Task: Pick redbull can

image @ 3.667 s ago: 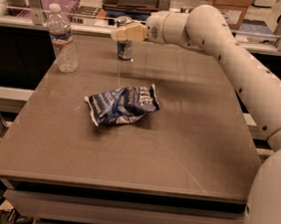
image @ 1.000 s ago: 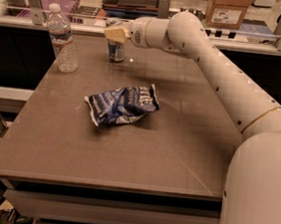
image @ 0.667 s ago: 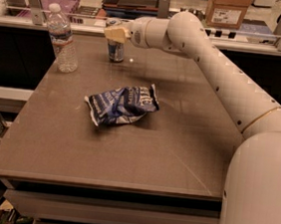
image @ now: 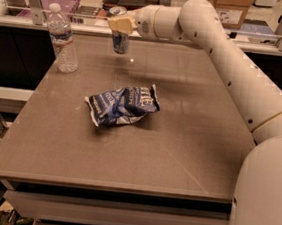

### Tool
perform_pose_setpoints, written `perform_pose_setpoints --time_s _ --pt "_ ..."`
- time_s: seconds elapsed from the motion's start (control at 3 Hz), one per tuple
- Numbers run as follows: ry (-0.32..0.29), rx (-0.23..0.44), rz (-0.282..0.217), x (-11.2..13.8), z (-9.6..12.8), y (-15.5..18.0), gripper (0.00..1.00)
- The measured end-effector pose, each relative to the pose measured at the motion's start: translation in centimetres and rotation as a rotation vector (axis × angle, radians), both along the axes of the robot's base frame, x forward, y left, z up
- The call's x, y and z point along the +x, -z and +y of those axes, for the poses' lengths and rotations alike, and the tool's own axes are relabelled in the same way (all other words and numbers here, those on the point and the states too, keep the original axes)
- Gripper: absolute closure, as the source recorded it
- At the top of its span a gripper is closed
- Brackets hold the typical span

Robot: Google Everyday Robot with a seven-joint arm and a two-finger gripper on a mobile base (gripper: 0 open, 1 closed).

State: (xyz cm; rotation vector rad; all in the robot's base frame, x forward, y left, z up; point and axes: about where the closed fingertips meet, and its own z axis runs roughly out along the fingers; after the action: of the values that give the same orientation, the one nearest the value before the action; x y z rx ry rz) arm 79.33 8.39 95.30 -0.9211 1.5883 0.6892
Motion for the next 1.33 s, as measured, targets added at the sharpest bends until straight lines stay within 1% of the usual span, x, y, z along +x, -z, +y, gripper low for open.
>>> perform_pose_setpoints --time_s 0.33,0.67,1.0,1.33 --pt "-0.023 0.018 -0.061 -0.3 -1.5 -2.6 1.00" --pt "-0.036 0.031 -0.142 -0.4 -2.8 -5.6 1.00" --pt "-0.051 0.027 -0.207 -0.4 -3.4 -8.2 1.00" --pt "-0.063 0.006 -0.246 -0.5 -3.2 -10.5 1.00"
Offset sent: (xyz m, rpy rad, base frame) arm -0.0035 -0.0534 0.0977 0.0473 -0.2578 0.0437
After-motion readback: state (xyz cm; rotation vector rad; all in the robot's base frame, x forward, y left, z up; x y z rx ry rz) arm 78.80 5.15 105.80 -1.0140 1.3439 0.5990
